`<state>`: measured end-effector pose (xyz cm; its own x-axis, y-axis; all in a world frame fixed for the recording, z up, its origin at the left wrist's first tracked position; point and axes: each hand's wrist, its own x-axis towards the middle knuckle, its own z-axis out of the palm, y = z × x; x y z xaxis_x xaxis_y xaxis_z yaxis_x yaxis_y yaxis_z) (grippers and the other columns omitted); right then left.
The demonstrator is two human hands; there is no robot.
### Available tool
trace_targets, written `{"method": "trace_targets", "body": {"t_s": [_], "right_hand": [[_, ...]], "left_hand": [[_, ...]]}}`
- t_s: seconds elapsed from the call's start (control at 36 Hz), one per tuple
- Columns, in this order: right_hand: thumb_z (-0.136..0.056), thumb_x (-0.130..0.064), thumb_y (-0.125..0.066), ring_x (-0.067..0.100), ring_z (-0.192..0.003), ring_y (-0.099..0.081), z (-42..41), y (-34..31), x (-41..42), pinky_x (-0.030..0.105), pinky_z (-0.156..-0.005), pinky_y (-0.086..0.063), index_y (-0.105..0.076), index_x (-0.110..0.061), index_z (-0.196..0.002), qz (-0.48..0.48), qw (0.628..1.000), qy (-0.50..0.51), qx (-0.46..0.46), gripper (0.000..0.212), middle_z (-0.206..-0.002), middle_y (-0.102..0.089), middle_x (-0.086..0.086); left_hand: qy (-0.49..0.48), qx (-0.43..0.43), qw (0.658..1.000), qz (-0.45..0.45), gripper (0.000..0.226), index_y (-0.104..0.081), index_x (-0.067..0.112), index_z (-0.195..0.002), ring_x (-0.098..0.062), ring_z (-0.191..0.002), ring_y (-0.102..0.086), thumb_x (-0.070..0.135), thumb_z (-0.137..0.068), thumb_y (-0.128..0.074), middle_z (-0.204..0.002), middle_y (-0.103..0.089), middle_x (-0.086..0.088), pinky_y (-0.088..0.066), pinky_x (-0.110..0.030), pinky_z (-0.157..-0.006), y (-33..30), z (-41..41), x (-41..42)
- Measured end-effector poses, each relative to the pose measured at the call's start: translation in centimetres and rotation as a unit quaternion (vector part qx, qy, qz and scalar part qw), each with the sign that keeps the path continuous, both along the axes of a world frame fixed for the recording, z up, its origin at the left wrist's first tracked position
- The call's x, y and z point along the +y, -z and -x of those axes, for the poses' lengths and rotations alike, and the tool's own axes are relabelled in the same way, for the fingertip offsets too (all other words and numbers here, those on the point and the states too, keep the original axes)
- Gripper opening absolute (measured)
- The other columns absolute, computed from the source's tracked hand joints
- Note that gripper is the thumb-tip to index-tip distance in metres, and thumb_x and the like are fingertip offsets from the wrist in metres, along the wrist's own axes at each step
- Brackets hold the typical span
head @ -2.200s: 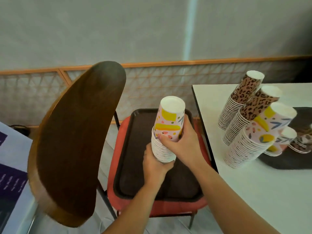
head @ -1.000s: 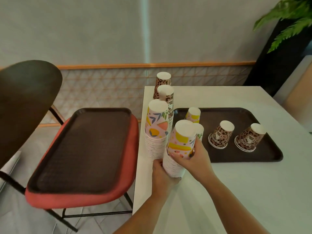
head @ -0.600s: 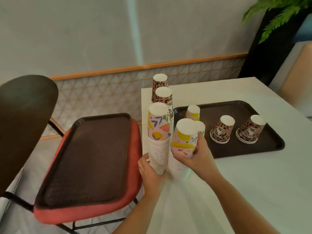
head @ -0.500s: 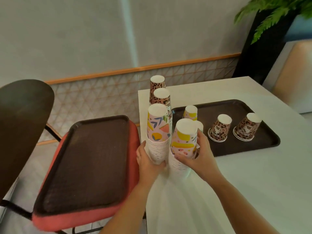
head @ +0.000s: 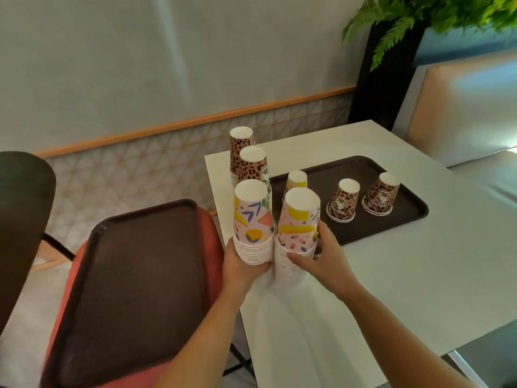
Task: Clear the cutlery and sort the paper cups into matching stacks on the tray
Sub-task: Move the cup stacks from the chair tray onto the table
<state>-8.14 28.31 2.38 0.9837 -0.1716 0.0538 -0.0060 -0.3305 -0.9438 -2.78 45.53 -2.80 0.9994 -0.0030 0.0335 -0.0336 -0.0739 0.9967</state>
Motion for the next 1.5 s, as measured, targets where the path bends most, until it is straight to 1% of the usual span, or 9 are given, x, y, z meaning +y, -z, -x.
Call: {"method": "trace_targets", "body": {"t_s": [0.08, 0.22, 0.42, 0.67, 0.83, 0.92, 1.06, 1.22, 1.5], "right_hand": [[-0.069, -0.027, -0.08, 0.008, -0.119, -0.05, -0.2, 0.1, 0.3, 0.037, -0.095, -0.05, -0.035, -0.031, -0.135, -0.003, 1.0, 0.01, 0.002, 0.08, -0.133, -0.048, -0.01], [-0.07, -0.025, -0.079, 0.001, -0.111, -0.048, -1.0, -0.5, 1.1, 0.016, -0.083, -0.041, -0.035, -0.03, -0.135, -0.02, 1.0, 0.01, 0.003, 0.079, -0.125, -0.046, -0.016], [-0.069, -0.027, -0.08, 0.007, -0.114, -0.053, -2.5, 0.1, 1.7, 0.04, -0.095, -0.049, -0.034, -0.035, -0.137, -0.047, 0.999, 0.014, 0.015, 0.082, -0.128, -0.054, -0.014], [-0.074, -0.028, -0.076, 0.007, -0.114, -0.051, -2.2, 0.3, 1.6, 0.037, -0.096, -0.047, -0.037, -0.029, -0.136, -0.025, 0.999, 0.038, 0.011, 0.073, -0.137, -0.044, -0.007], [-0.085, -0.041, -0.055, 0.001, -0.102, -0.059, 1.2, -1.5, 1.5, 0.023, -0.08, -0.053, -0.051, -0.02, -0.118, -0.081, 0.987, 0.104, -0.094, 0.039, -0.117, -0.06, -0.007], [-0.087, -0.046, -0.051, 0.003, -0.093, -0.063, 2.9, -1.5, 0.5, 0.015, -0.075, -0.051, -0.055, -0.028, -0.106, -0.058, 0.988, 0.052, -0.136, 0.027, -0.101, -0.066, -0.015], [-0.07, -0.072, -0.054, 0.001, -0.098, -0.063, 3.9, -1.8, -2.9, 0.015, -0.076, -0.052, -0.05, -0.025, -0.119, -0.084, 0.991, -0.008, -0.103, 0.068, -0.11, -0.065, -0.009], [-0.074, -0.018, -0.075, -0.014, -0.1, -0.056, 3.9, -4.2, -8.5, 0.006, -0.075, -0.046, -0.04, -0.044, -0.113, -0.053, 0.994, -0.091, -0.038, 0.059, -0.114, -0.056, -0.025], [-0.071, -0.021, -0.078, -0.005, -0.106, -0.058, 2.4, -6.4, -14.7, 0.022, -0.089, -0.05, -0.038, -0.047, -0.116, -0.03, 0.986, -0.166, -0.005, 0.065, -0.114, -0.059, -0.025]], "left_hand": [[0.003, -0.01, 1.0, 0.005, 0.08, -0.051, 0.032, -0.107, 0.016, -0.092, -0.06, -0.016, -0.052, -0.083, -0.106, -0.06, 0.015, -0.047, -0.004, -0.073, 0.1, 1.4, 0.6], [0.021, -0.003, 1.0, 0.005, 0.08, -0.052, 0.032, -0.11, 0.009, -0.098, -0.062, 0.012, -0.042, -0.088, -0.111, -0.062, 0.011, -0.048, -0.008, -0.074, 0.8, 4.0, 1.5], [0.061, 0.032, 0.997, -0.031, 0.084, -0.048, 0.037, -0.111, 0.013, -0.099, -0.059, 0.001, -0.048, -0.09, -0.112, -0.061, 0.016, -0.047, -0.006, -0.076, 1.4, 5.7, 1.4], [0.065, 0.073, 0.992, -0.085, 0.079, -0.045, 0.043, -0.101, 0.024, -0.091, -0.054, 0.003, -0.049, -0.09, -0.104, -0.059, 0.022, -0.042, 0.001, -0.073, 2.6, 6.5, 1.0], [0.053, 0.071, 0.986, -0.141, 0.077, -0.048, 0.047, -0.108, -0.006, -0.104, -0.061, 0.039, -0.039, -0.082, -0.112, -0.063, 0.012, -0.053, -0.032, -0.088, 3.1, 7.4, -0.3], [0.047, 0.073, 0.981, -0.172, 0.081, -0.045, 0.043, -0.113, -0.01, -0.103, -0.059, 0.043, -0.039, -0.078, -0.11, -0.06, 0.011, -0.052, -0.032, -0.086, 2.8, 8.4, -2.0], [0.043, 0.07, 0.977, -0.195, 0.088, -0.046, 0.031, -0.122, -0.012, -0.104, -0.056, 0.041, -0.041, -0.078, -0.111, -0.059, 0.011, -0.05, -0.025, -0.085, 1.6, 9.2, -6.3], [0.06, 0.104, 0.978, -0.171, 0.092, -0.041, 0.034, -0.123, -0.012, -0.109, -0.056, 0.04, -0.039, -0.079, -0.118, -0.056, 0.009, -0.049, -0.027, -0.091, 0.0, 9.7, -12.0], [0.09, 0.126, 0.985, -0.078, 0.089, -0.041, 0.045, -0.118, -0.005, -0.11, -0.058, 0.03, -0.041, -0.084, -0.118, -0.061, 0.016, -0.05, -0.03, -0.092, -1.6, 9.4, -16.2]]}}
